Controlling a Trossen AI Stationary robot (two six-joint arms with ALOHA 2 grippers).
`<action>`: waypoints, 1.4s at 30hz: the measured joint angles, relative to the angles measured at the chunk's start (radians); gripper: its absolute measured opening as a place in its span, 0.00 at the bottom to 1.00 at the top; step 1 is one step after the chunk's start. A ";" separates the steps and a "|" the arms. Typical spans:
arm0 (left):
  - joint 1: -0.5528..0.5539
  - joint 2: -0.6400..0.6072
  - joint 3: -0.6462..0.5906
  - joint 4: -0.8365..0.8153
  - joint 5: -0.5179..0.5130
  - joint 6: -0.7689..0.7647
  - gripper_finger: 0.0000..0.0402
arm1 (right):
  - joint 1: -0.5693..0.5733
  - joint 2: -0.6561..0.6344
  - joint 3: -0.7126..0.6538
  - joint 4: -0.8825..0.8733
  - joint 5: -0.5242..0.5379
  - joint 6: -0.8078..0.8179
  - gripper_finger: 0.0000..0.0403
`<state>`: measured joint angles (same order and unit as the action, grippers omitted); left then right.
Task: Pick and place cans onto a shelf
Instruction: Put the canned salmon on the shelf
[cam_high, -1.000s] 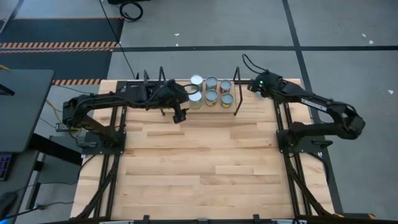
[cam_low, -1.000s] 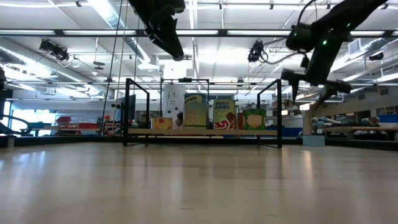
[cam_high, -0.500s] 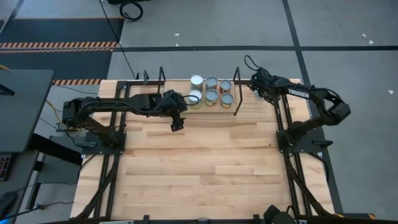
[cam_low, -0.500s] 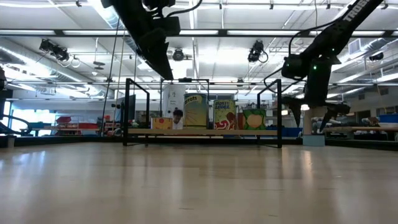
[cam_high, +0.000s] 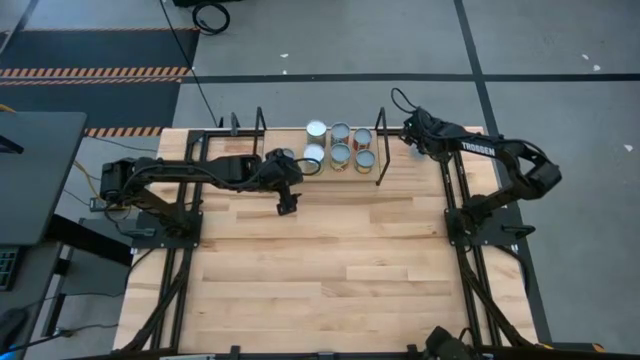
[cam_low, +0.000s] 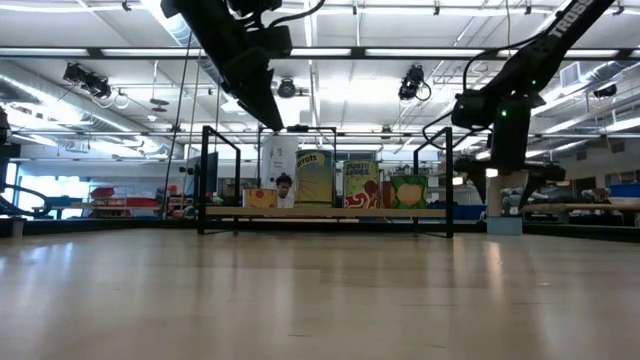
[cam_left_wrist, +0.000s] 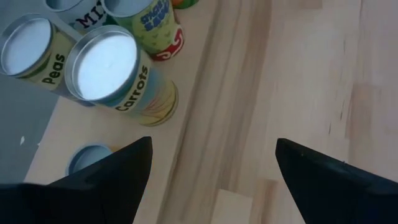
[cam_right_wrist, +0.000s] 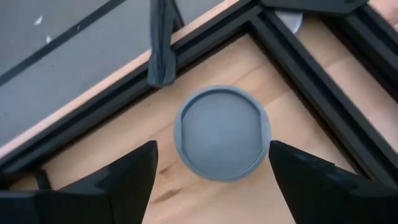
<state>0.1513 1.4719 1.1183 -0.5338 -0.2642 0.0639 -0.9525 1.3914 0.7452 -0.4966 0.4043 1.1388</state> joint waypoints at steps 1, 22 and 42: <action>-0.004 0.000 0.000 -0.004 -0.001 0.000 0.86 | 0.000 0.004 0.000 0.002 0.010 0.011 0.77; -0.010 0.000 0.000 -0.017 -0.001 0.000 0.86 | 0.018 0.061 0.000 0.019 0.071 0.018 0.91; -0.021 0.000 0.000 -0.018 -0.001 0.001 0.86 | 0.103 0.162 0.005 0.016 0.254 0.201 0.87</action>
<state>0.1307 1.4719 1.1183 -0.5516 -0.2649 0.0652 -0.8494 1.5533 0.7498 -0.4810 0.6579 1.3396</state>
